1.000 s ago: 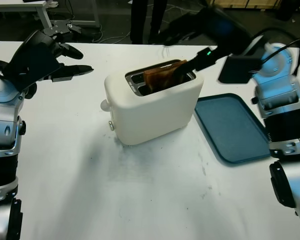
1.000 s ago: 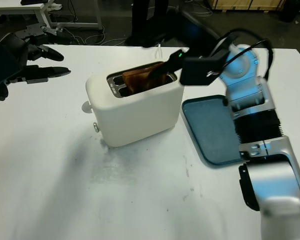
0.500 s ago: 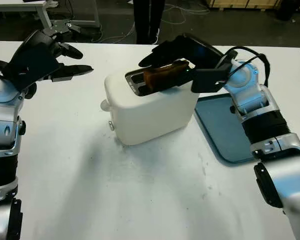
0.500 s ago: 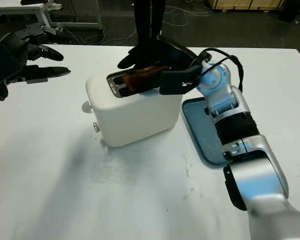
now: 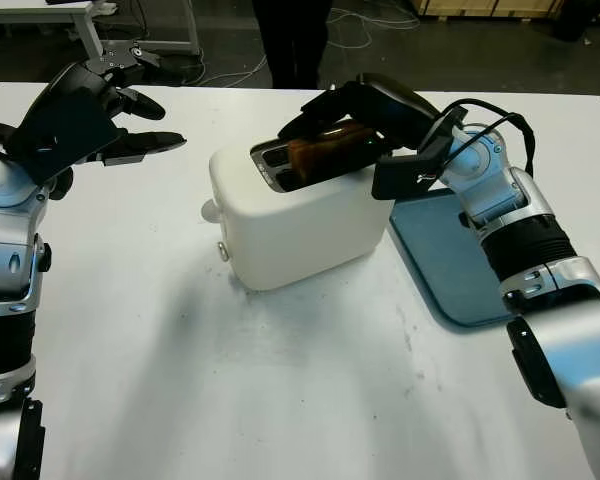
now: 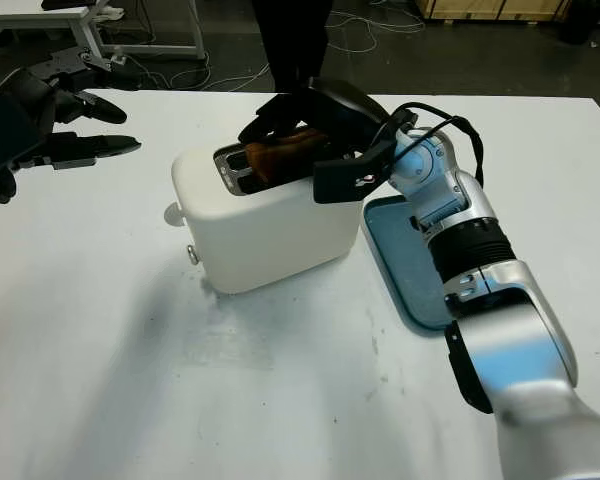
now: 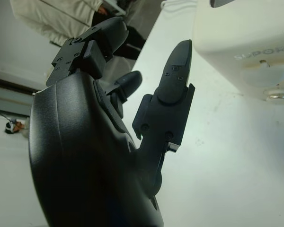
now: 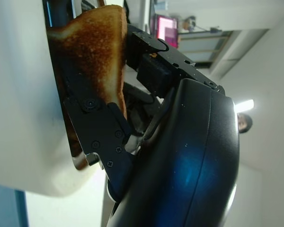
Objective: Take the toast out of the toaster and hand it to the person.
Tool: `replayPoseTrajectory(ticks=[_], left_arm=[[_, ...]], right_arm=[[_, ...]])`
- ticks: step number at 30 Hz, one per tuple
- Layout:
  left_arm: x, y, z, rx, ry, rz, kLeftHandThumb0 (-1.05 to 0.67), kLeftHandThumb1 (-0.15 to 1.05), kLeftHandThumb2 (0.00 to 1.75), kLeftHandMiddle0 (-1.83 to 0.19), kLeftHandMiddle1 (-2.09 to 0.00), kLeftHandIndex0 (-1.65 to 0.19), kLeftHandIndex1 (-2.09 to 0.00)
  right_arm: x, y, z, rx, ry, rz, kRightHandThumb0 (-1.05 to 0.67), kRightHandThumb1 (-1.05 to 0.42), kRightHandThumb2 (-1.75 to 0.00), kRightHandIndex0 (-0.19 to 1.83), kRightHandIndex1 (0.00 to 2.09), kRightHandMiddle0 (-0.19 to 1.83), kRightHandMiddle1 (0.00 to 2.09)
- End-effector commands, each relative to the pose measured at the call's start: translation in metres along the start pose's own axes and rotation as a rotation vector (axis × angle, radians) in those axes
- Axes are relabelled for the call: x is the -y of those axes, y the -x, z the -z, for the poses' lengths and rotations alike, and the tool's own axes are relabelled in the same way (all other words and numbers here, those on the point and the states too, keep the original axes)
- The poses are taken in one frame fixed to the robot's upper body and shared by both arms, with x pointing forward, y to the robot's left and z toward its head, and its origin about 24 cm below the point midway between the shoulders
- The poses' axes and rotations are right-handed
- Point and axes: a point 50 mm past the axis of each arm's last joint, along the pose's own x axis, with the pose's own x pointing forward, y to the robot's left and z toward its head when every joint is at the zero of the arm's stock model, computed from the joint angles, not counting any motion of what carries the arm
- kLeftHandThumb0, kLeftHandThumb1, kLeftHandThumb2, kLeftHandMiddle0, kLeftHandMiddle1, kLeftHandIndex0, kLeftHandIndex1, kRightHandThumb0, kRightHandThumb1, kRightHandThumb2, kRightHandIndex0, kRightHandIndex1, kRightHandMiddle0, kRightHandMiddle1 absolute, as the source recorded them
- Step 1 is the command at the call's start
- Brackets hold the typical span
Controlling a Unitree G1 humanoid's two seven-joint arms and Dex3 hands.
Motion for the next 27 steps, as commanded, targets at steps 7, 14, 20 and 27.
replayPoseTrajectory(ticks=[7, 14, 20, 27], left_arm=[[-0.002, 0.003, 0.000, 0.004, -0.012, -0.017, -0.27, 0.84, 0.01, -0.08, -1.18, -0.18, -0.86], [-0.002, 0.002, 0.000, 0.008, -0.024, -0.015, -0.29, 0.84, 0.01, -0.09, -1.19, -0.18, -0.87], [-0.002, 0.003, 0.000, 0.004, -0.005, -0.016, -0.28, 0.84, 0.01, -0.09, -1.18, -0.18, -0.87], [-0.001, 0.003, 0.000, 0.000, 0.009, -0.018, -0.27, 0.85, 0.01, -0.08, -1.18, -0.17, -0.87]], right_arm=[[0.015, 0.009, 0.004, -0.078, 0.183, -0.132, -0.31, -0.72, 0.00, 0.85, 1.48, 0.77, 1.39], [0.017, 0.015, 0.006, -0.121, 0.337, -0.146, -0.38, -0.81, -0.03, 0.91, 1.74, 0.69, 1.74], [0.015, 0.017, 0.009, -0.101, 0.349, -0.081, -0.26, -0.86, -0.03, 0.93, 1.75, 0.70, 1.75], [0.027, 0.014, 0.014, -0.085, 0.168, 0.115, -0.15, -0.86, -0.02, 0.92, 1.75, 0.68, 1.75]])
